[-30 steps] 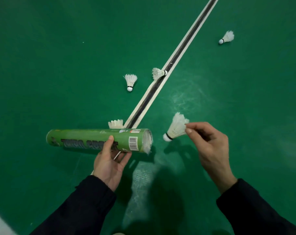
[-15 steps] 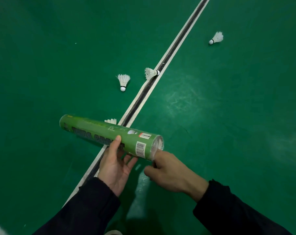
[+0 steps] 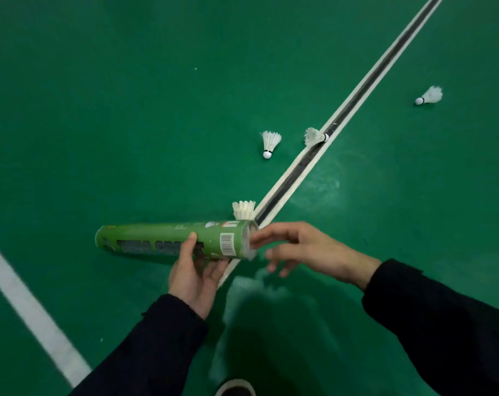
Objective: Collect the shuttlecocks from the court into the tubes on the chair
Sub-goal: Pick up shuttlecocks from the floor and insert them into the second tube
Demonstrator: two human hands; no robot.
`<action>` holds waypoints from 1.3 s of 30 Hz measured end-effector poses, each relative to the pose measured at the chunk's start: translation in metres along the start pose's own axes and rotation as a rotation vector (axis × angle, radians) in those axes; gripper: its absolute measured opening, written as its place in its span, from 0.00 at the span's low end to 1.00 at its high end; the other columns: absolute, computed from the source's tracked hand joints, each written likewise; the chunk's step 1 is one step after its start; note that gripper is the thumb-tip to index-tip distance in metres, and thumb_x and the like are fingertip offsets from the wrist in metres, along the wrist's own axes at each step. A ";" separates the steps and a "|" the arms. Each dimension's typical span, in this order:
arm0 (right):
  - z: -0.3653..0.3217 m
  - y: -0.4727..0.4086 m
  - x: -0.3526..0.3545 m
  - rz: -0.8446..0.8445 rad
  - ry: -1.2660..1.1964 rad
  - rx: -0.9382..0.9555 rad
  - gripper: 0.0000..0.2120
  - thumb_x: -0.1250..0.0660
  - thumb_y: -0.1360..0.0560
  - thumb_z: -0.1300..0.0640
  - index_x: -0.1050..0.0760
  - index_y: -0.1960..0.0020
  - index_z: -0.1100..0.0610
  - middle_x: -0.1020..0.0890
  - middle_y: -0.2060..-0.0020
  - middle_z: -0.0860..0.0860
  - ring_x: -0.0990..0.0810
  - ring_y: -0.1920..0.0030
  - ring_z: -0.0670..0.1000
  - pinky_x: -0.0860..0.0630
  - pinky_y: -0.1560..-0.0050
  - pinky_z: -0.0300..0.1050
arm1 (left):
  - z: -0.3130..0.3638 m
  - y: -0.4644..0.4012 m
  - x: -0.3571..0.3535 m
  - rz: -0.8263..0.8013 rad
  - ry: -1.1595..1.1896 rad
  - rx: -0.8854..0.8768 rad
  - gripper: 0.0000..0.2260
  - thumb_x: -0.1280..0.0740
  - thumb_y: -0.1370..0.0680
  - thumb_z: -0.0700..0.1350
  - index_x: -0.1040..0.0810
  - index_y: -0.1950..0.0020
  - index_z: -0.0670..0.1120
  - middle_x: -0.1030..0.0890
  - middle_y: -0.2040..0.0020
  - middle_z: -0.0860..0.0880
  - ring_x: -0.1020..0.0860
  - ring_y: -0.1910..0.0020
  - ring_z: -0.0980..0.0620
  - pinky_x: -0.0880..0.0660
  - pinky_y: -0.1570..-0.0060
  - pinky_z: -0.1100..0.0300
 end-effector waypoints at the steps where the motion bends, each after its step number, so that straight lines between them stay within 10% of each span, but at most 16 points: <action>1: -0.003 -0.003 0.011 0.081 -0.033 0.002 0.11 0.33 0.20 0.65 0.19 0.40 0.57 0.14 0.43 0.52 0.18 0.62 0.49 0.20 0.59 0.43 | 0.013 -0.002 0.010 0.026 0.024 -0.021 0.15 0.31 0.19 0.53 0.23 0.37 0.46 0.17 0.39 0.40 0.17 0.42 0.44 0.15 0.55 0.54; 8: 0.031 -0.091 0.045 0.419 0.662 -0.028 0.20 0.34 0.21 0.52 0.26 0.29 0.49 0.21 0.33 0.47 0.25 0.62 0.35 0.24 0.47 0.42 | 0.038 -0.009 0.052 0.148 0.058 -0.121 0.32 0.27 0.26 0.51 0.31 0.25 0.43 0.21 0.32 0.39 0.19 0.37 0.42 0.15 0.55 0.53; 11: 0.033 -0.131 0.041 0.430 0.763 0.025 0.26 0.35 0.19 0.52 0.34 0.23 0.50 0.29 0.24 0.51 0.19 0.41 0.52 0.28 0.34 0.47 | 0.040 -0.003 0.068 0.150 0.076 -0.123 0.27 0.29 0.22 0.51 0.30 0.25 0.44 0.19 0.35 0.40 0.17 0.39 0.43 0.15 0.54 0.53; 15: 0.044 -0.164 0.033 0.312 0.901 -0.018 0.33 0.34 0.20 0.57 0.44 0.18 0.52 0.28 0.26 0.59 0.20 0.38 0.59 0.24 0.36 0.52 | 0.045 0.008 0.081 0.150 0.097 -0.134 0.25 0.30 0.21 0.51 0.29 0.27 0.44 0.19 0.35 0.40 0.15 0.42 0.44 0.15 0.54 0.53; 20: 0.061 -0.124 0.041 0.283 0.503 -0.150 0.01 0.27 0.23 0.57 0.17 0.53 0.52 0.16 0.59 0.51 0.22 0.62 0.51 0.25 0.61 0.43 | 0.053 0.005 0.077 0.138 0.129 -0.145 0.17 0.31 0.21 0.53 0.24 0.35 0.47 0.19 0.35 0.40 0.18 0.39 0.43 0.15 0.51 0.53; 25: 0.022 -0.026 0.033 0.564 -0.247 0.281 0.03 0.25 0.26 0.65 0.15 0.54 0.59 0.15 0.62 0.53 0.19 0.61 0.48 0.19 0.51 0.44 | 0.041 -0.005 0.054 0.111 0.133 -0.124 0.11 0.32 0.19 0.53 0.22 0.41 0.49 0.19 0.38 0.41 0.17 0.42 0.45 0.15 0.52 0.54; 34: 0.012 0.014 -0.009 0.413 0.251 0.567 0.06 0.31 0.20 0.62 0.16 0.47 0.55 0.17 0.48 0.39 0.18 0.47 0.43 0.25 0.45 0.37 | -0.014 -0.003 -0.011 -0.047 0.010 -0.054 0.16 0.29 0.24 0.55 0.20 0.41 0.47 0.13 0.48 0.44 0.15 0.50 0.47 0.16 0.57 0.57; 39: 0.016 0.009 -0.012 0.170 0.373 0.374 0.14 0.41 0.24 0.63 0.24 0.45 0.49 0.22 0.50 0.37 0.21 0.60 0.43 0.19 0.57 0.55 | -0.018 -0.002 -0.015 -0.027 -0.006 -0.087 0.16 0.30 0.23 0.55 0.20 0.40 0.47 0.14 0.46 0.44 0.16 0.45 0.46 0.15 0.48 0.53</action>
Point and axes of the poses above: each hand's wrist, its own y-axis away from the middle knuckle, its own x-axis out of the back of the hand, z = x × y, the point moved 8 cm from there along -y, towards the middle knuckle
